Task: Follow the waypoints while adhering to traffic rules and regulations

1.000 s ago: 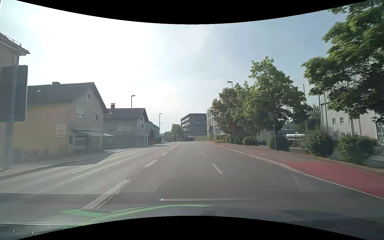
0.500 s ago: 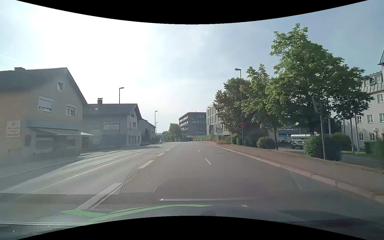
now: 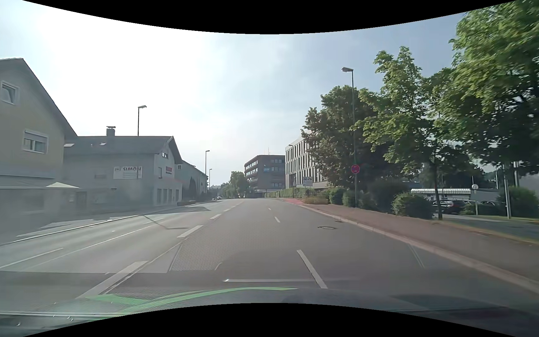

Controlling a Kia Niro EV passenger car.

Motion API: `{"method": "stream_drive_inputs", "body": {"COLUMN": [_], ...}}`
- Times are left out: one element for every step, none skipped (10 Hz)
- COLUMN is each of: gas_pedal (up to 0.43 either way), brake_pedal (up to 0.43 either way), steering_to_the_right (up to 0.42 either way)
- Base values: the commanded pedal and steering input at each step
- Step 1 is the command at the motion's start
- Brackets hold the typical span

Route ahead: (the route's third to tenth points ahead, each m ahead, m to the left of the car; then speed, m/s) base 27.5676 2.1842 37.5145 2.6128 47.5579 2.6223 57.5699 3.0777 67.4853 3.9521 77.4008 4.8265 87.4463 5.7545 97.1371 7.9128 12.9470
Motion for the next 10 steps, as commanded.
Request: {"method": "stream_drive_inputs", "body": {"gas_pedal": [0.110,0.110,0.110,0.110,0.110,0.110,0.110,0.110,0.110,0.110], "brake_pedal": [0.000,0.000,0.000,0.000,0.000,0.000,0.000,0.000,0.000,0.000], "steering_to_the_right": [0.017,0.017,0.016,0.016,0.014,0.012,0.012,0.011,0.008,0.006]}}
